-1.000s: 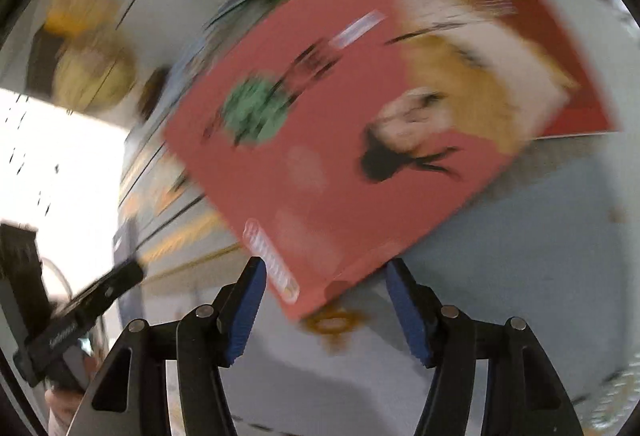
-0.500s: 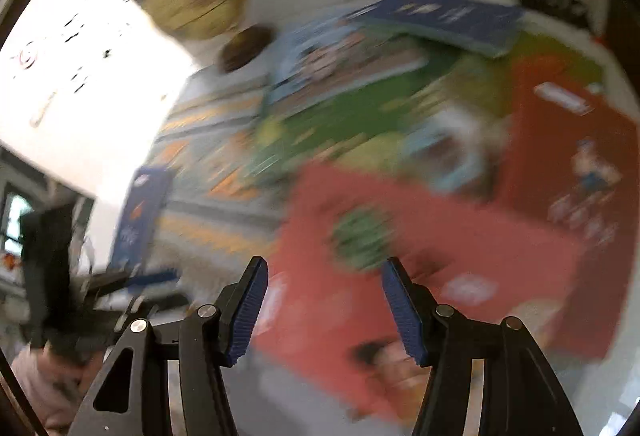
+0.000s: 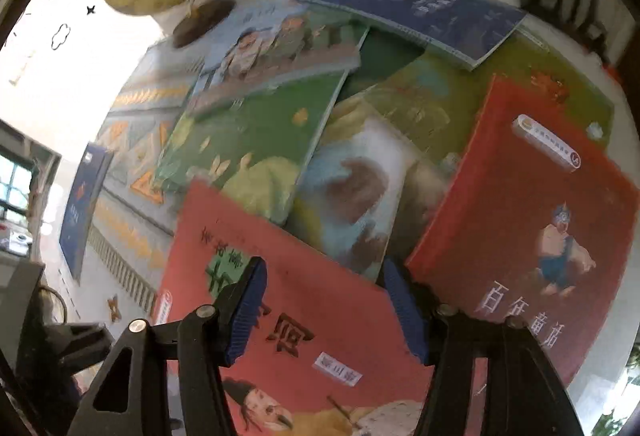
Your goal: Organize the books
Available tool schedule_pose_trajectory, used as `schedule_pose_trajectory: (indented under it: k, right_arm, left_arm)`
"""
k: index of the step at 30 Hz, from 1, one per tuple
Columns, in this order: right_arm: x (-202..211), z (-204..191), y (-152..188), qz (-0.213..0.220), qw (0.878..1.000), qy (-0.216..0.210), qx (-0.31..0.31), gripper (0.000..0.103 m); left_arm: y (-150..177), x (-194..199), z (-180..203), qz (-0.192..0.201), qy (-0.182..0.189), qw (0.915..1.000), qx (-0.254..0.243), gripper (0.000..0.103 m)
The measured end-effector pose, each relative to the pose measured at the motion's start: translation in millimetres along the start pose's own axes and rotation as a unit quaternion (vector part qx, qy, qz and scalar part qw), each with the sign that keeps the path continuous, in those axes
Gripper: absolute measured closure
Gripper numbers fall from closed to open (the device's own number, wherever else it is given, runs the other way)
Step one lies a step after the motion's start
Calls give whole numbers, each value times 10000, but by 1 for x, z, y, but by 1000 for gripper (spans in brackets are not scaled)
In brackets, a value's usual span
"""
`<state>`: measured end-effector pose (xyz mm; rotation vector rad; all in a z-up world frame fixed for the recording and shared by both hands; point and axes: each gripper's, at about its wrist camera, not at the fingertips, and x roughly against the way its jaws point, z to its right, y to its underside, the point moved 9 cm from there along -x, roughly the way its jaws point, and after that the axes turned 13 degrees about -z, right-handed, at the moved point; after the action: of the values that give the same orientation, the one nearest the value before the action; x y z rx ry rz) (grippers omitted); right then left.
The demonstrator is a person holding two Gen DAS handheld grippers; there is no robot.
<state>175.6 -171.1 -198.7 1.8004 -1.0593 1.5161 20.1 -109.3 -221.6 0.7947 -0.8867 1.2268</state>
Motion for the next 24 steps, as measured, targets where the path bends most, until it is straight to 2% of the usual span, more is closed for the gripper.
schedule_pose_trajectory:
  k: [2, 4, 8, 11, 13, 15, 18, 22, 24]
  right_arm:
    - [-2, -4, 8, -76, 9998, 150, 131, 41]
    - [-5, -5, 18, -228, 9997, -17, 22, 41]
    - [-8, -22, 52, -464, 9952, -851, -94, 41]
    - [-20, -50, 79, -698, 9867, -1459, -129, 41]
    - [-20, -69, 90, -520, 9856, -1612, 23, 40]
    - [-19, -72, 95, -215, 9885, -1498, -23, 40]
    - [-16, -67, 99, 51, 9842, -1738, -340, 40]
    - [-15, -62, 100, 217, 9783, -2004, -486, 40]
    - [-14, -60, 101, 235, 9757, -2102, -575, 39]
  left_arm:
    - [-1, 2, -3, 33, 104, 9999, 131, 35]
    - [-1, 10, -15, 121, 55, 9991, 402, 35]
    - [-5, 29, -50, 409, -307, 9954, 810, 35]
    - [-16, 44, -81, 614, -274, 9913, 1130, 35]
    - [-17, 50, -91, 613, -95, 9902, 1255, 35]
    - [-10, 52, -95, 517, -291, 9893, 1336, 35]
    - [14, 51, -94, 422, -319, 9916, 1179, 35]
    - [46, 41, -72, 354, -24, 9951, 920, 36]
    - [57, 35, -60, 367, -82, 9966, 739, 37]
